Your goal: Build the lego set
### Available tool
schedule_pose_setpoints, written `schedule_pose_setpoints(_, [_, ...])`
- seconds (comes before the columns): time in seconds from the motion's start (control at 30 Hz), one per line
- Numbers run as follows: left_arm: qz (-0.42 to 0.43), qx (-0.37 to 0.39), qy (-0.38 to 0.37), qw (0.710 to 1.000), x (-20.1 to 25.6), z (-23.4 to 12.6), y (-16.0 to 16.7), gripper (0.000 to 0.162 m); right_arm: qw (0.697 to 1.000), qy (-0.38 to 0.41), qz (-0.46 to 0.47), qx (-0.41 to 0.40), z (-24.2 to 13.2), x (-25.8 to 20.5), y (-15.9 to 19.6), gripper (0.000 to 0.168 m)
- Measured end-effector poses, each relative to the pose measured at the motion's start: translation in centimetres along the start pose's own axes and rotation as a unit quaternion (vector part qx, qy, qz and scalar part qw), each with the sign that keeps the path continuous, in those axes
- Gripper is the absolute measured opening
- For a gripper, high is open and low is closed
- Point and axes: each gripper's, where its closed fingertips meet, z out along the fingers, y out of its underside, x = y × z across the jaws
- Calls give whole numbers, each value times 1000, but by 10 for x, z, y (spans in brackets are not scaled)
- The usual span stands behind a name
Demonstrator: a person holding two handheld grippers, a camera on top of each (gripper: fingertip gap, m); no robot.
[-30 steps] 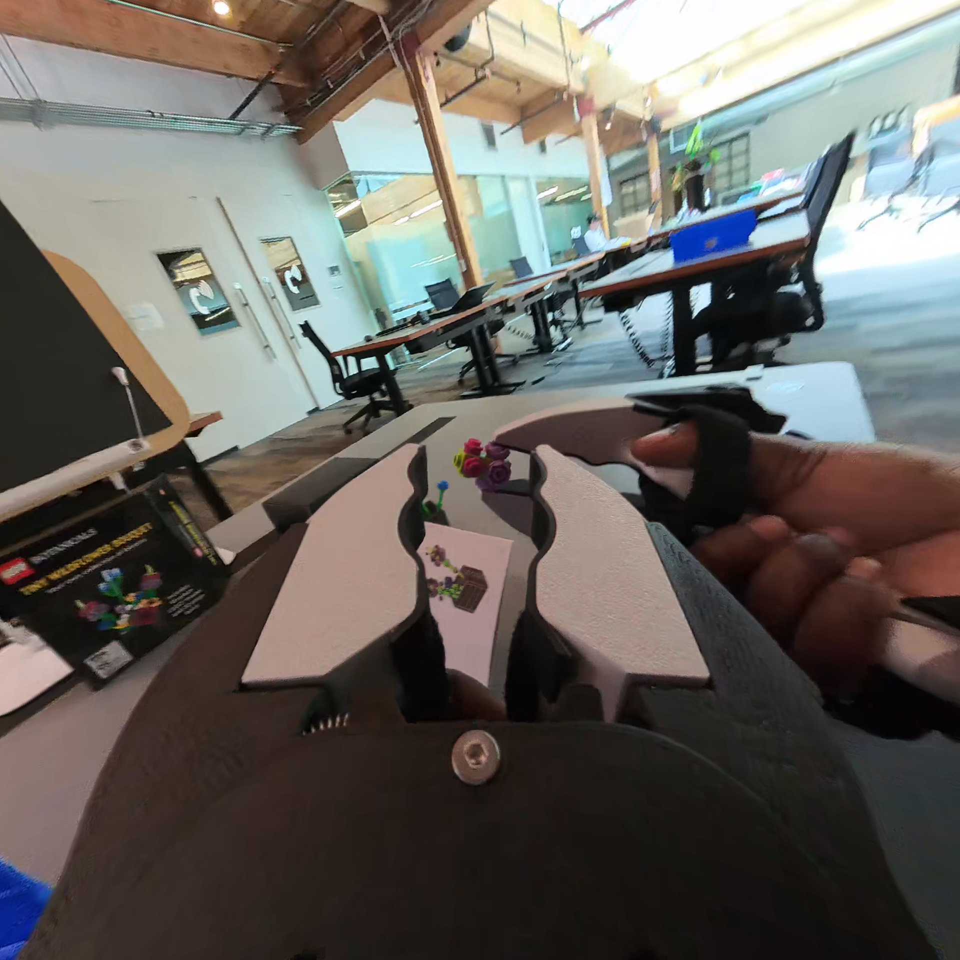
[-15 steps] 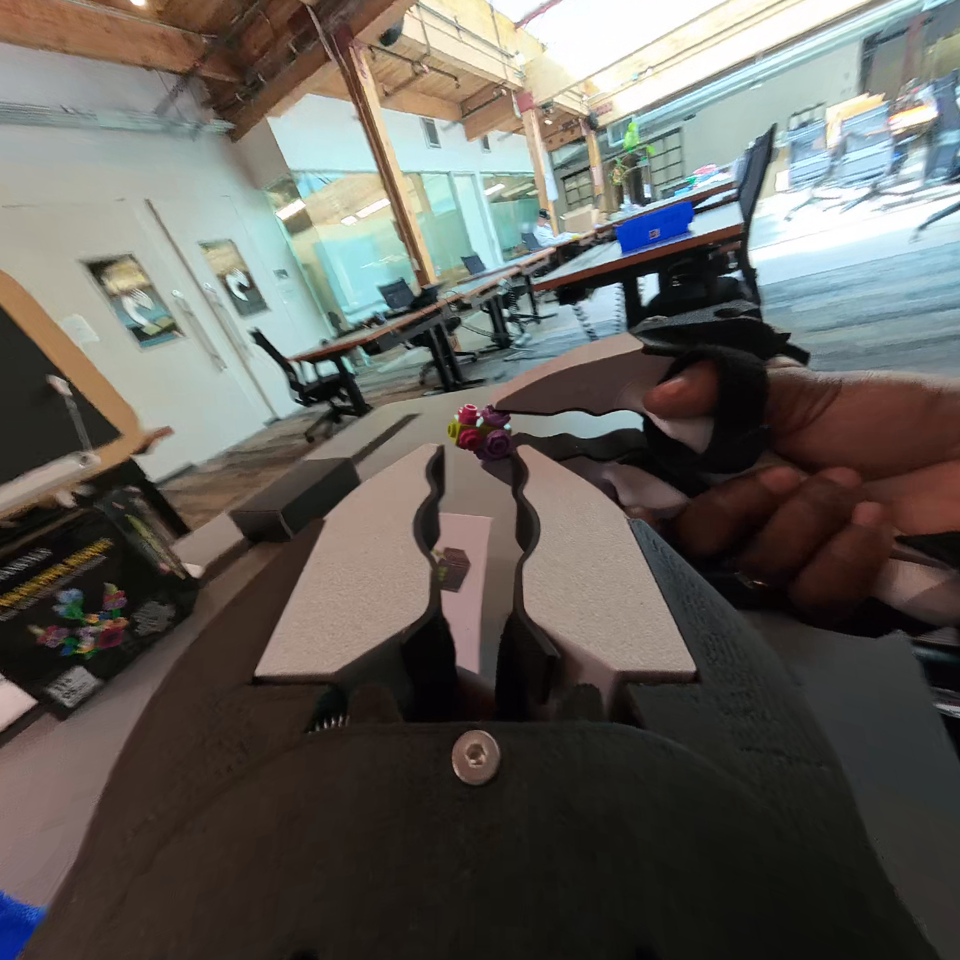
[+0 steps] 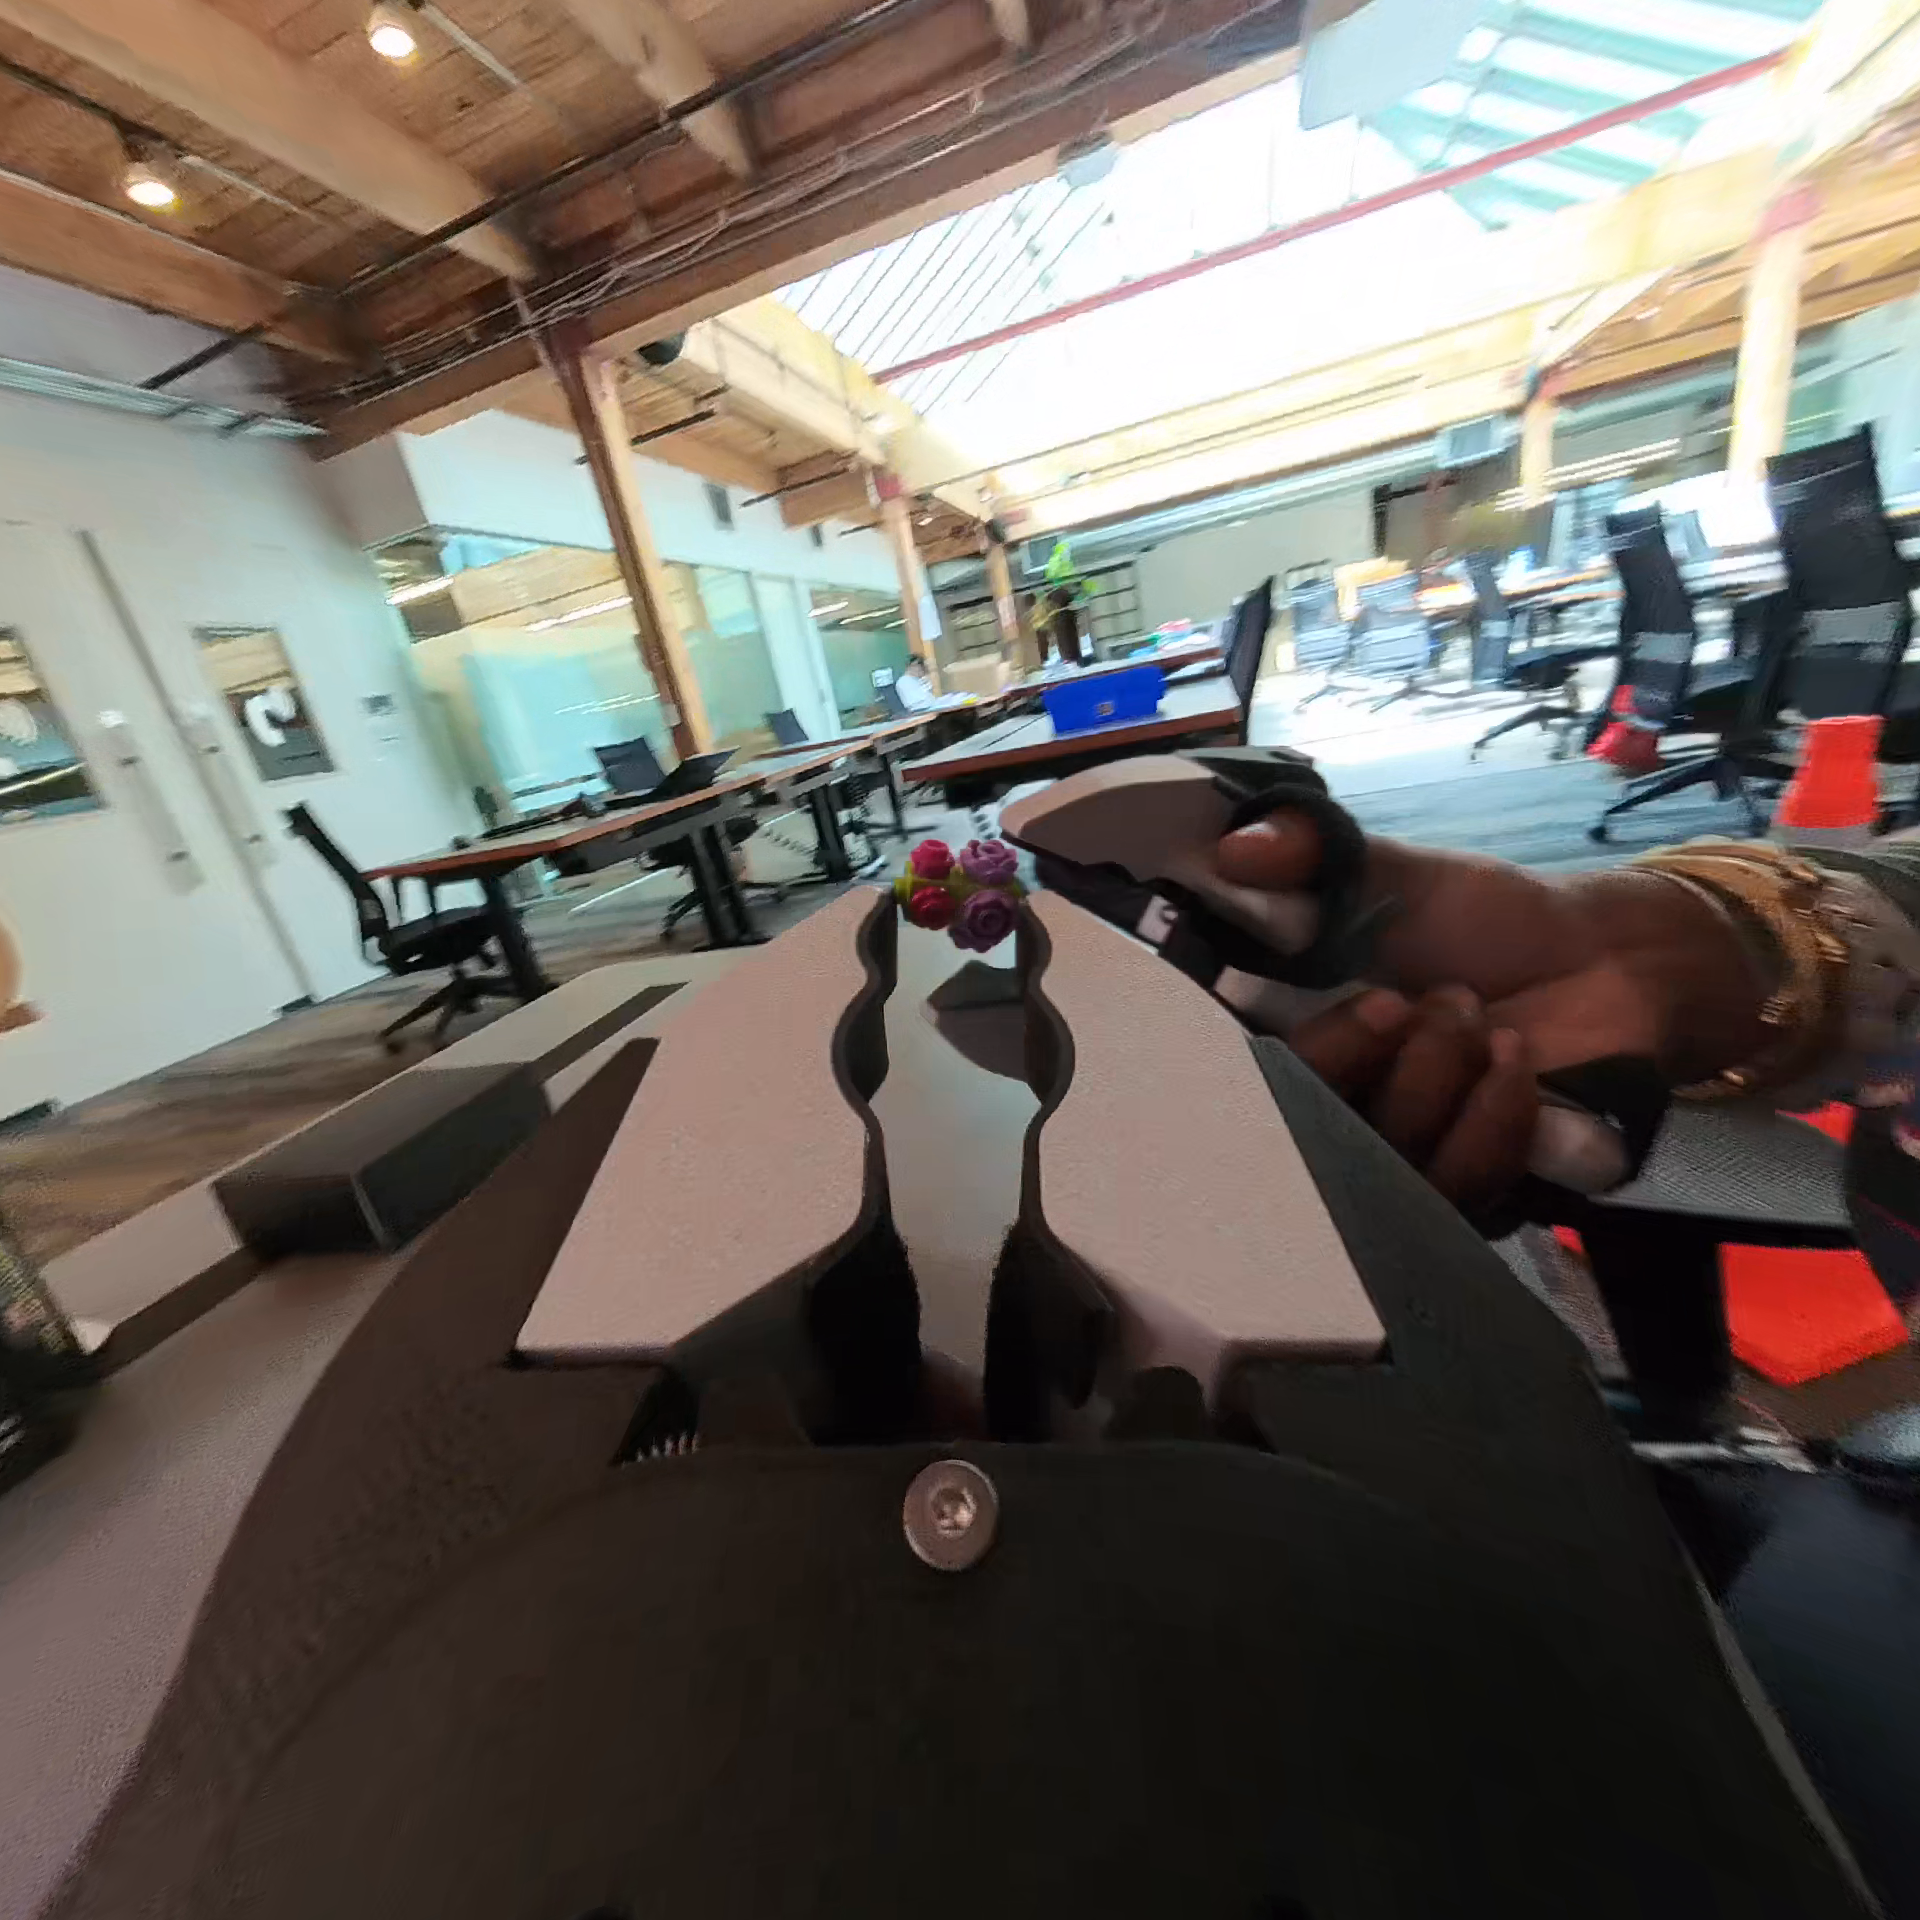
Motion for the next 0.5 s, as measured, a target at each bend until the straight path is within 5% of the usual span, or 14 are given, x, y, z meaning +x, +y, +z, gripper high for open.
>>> schedule_pose_setpoints(0.17, [24, 1, 49, 999, 6, -7, -2, 22, 999, -13, -18, -42, 6, -7, 7, 19])
schedule_pose_setpoints(0.27, [81, -12, 1, 997, -2, -7, -2, 34, 997, 30, -71, -13, 6, 0, -1, 19])
schedule_pose_setpoints(0.5, [129, -33, -24, 991, -5, -5, 1, 29, 991, 62, -120, 2, 6, 1, 0, 18])
